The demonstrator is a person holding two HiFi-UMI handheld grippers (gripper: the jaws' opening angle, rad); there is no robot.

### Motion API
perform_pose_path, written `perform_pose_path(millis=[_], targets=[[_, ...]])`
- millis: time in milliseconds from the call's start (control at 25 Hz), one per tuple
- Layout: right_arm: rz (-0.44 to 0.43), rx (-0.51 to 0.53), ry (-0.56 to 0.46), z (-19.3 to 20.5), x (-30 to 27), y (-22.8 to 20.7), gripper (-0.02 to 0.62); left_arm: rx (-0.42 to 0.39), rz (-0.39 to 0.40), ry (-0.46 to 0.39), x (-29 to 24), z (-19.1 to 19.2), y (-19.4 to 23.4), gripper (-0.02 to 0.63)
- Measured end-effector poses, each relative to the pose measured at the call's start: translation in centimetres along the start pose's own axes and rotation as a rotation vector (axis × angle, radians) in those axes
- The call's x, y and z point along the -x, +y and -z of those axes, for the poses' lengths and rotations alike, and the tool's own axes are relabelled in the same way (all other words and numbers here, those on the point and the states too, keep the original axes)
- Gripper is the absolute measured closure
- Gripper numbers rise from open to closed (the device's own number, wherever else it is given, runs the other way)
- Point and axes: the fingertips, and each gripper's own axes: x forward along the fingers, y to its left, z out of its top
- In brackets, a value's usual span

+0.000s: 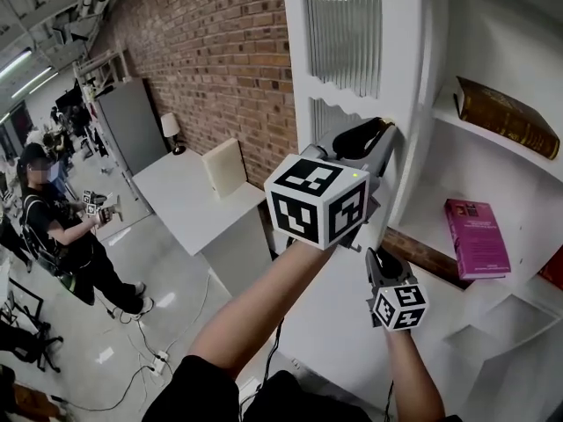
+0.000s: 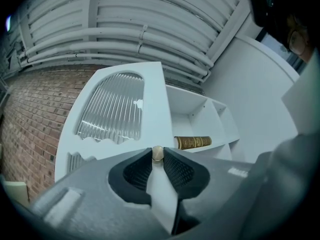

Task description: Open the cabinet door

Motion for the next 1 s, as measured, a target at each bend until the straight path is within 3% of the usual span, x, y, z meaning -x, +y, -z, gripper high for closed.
perform_pose_path(millis=[160, 360, 640, 1000], targets=[[-0.009, 0.013, 0.004, 0.2, 0.0, 0.7, 0.528, 0.024, -0.006, 0.002, 0.6, 0.0, 0.2, 0.526], [0.005, 0.025, 0.010, 0.4, 0.3, 2.0, 0.529, -0.015, -0.005, -0.020, 1.7, -0.3, 0.3, 0.526], [0.082, 0.021, 0.014, 0.5, 0.6, 3.8, 0.529, -0.026, 0.082, -0.020, 3.5, -0.8, 0.4, 0.526], [0.172, 0.026, 0.029, 0.7, 0.9, 7.0, 0.529, 0.021, 0.182, -0.020, 6.4, -1.6, 1.1, 0.526]])
